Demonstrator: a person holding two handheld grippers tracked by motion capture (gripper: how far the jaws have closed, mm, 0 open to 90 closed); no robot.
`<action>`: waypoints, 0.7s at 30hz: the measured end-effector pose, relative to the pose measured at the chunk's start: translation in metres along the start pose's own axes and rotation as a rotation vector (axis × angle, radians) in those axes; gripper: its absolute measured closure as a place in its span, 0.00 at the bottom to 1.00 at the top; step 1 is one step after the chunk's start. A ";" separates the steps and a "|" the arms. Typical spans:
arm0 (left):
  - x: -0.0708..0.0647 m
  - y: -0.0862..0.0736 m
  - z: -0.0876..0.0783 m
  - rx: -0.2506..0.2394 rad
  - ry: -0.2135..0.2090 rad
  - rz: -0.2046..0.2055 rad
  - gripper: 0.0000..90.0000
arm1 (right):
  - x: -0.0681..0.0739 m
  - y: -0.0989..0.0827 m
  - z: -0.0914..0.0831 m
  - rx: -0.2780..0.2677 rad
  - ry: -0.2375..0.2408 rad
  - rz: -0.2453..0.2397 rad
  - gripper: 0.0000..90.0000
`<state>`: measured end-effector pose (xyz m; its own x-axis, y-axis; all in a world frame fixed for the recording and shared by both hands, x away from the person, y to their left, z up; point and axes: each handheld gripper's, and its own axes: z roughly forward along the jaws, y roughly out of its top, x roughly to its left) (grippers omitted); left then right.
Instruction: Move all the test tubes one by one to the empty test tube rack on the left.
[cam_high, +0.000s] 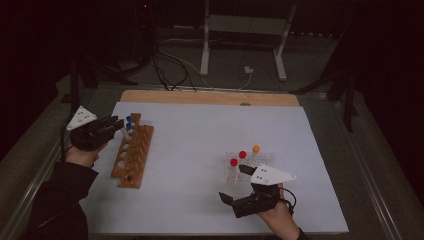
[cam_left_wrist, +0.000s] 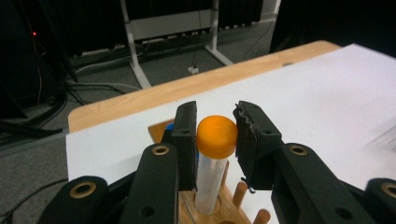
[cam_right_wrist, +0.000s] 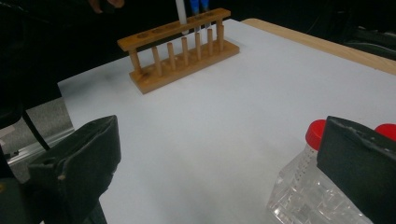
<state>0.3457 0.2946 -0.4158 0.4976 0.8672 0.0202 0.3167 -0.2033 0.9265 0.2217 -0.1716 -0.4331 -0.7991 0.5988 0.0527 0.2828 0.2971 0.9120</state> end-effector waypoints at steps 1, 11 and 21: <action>0.000 -0.002 0.002 0.007 -0.003 -0.003 0.79 | 0.000 0.000 0.000 0.001 0.000 -0.001 0.00; -0.003 -0.023 0.017 0.059 0.008 -0.006 0.79 | 0.000 -0.001 0.000 0.004 0.004 0.001 0.00; -0.006 -0.025 0.020 0.089 0.018 0.009 0.79 | 0.001 0.000 0.000 0.004 0.008 -0.002 0.00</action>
<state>0.3513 0.2856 -0.4467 0.4864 0.8730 0.0354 0.3837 -0.2498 0.8890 0.2209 -0.1710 -0.4332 -0.8040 0.5921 0.0546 0.2836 0.3012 0.9104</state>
